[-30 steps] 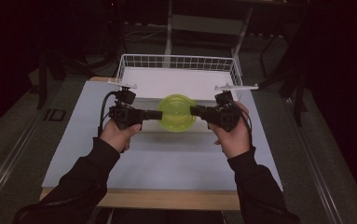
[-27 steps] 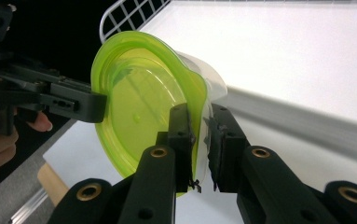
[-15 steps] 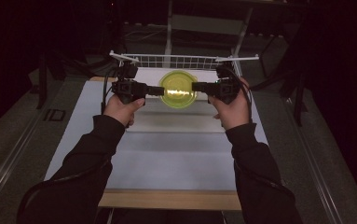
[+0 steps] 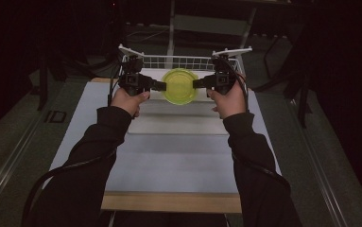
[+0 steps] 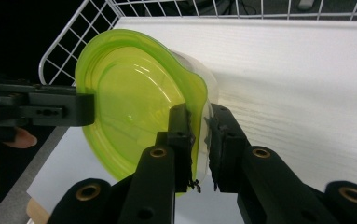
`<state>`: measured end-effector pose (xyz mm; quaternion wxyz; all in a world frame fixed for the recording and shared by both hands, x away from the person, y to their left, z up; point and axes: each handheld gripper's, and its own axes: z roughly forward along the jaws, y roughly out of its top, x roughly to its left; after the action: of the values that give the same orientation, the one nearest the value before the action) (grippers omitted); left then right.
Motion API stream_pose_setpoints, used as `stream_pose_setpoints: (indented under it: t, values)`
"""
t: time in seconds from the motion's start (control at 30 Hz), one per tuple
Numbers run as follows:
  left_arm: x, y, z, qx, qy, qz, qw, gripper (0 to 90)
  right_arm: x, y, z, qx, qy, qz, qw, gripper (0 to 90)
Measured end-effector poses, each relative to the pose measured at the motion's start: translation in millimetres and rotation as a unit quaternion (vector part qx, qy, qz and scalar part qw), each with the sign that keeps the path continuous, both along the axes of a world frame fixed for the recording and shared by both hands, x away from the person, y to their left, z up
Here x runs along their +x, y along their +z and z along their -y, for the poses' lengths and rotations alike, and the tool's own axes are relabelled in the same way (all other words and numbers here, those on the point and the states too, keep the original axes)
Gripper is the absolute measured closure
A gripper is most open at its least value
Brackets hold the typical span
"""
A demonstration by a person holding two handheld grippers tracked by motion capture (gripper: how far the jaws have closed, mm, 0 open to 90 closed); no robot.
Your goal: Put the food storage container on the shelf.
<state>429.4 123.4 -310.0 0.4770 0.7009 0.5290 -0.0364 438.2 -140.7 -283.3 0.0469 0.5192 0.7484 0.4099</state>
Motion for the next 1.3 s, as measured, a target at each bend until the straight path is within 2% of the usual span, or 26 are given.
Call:
stream_pose_setpoints:
  t: [0.3, 0.33, 0.37, 0.43, 0.57, 0.63, 0.77, 0.87, 0.93, 1.07, 1.2, 1.3]
  values:
    - [11.1, -0.9, -2.6, -0.021, 0.019, -0.003, 0.9996, 79.6, 15.8, 0.5, -0.9, 0.004, -0.013, -0.021, 0.9997, 79.0]
    - [12.6, -0.9, -3.0, -0.026, 0.02, -0.003, 0.9995, 77.3, 18.4, 0.4, -1.7, 0.008, -0.011, -0.026, 0.9996, 78.6]
    - [13.7, -0.6, -2.7, -0.024, 0.025, -0.003, 0.9994, 77.0, 19.7, 0.7, -2.2, 0.006, -0.014, -0.024, 0.9996, 76.6]
    - [16.2, 0.2, -2.0, -0.022, 0.033, 0.001, 0.9992, 70.7, 21.7, 0.4, -3.8, 0.013, -0.01, -0.021, 0.9996, 74.5]
    - [21.9, 1.0, 1.9, -0.011, 0.047, 0.004, 0.9988, 61.6, 25.9, -4.2, -6.0, 0.009, -0.018, -0.018, 0.9996, 67.8]
    - [24.4, -1.0, 5.7, -0.006, 0.044, 0.004, 0.999, 59.7, 28.7, -5.3, -5.5, 0.004, -0.02, -0.005, 0.9998, 62.6]
    - [26.9, -6.7, 11.3, -0.009, 0.043, 0.005, 0.999, 58.9, 35.9, -8.1, -1.9, 0.004, -0.019, 0.0, 0.9998, 58.5]
    - [26.5, -8.7, 11.1, -0.009, 0.045, 0.01, 0.9989, 52.8, 35.5, -8.4, 0.7, 0.004, -0.018, 0.005, 0.9998, 54.6]
    - [25.1, -7.5, 6.3, -0.01, 0.052, 0.02, 0.9984, 49.0, 32.7, -7.1, 3.2, 0.001, -0.019, 0.012, 0.9997, 53.7]
    - [18.9, -3.2, -5.6, -0.028, 0.062, 0.041, 0.9968, 41.4, 23.4, -5.0, 7.9, 0.005, -0.013, 0.023, 0.9996, 52.1]
    - [5.1, -2.7, -13.5, -0.025, 0.043, 0.089, 0.9948, 28.7, 8.9, -7.1, 7.1, 0.007, 0.002, 0.037, 0.9993, 54.9]
    - [-7.5, -7.4, -19.0, -0.033, 0.031, 0.115, 0.9924, 24.2, -2.8, -13.4, 2.9, 0.003, 0.007, 0.047, 0.9988, 65.7]
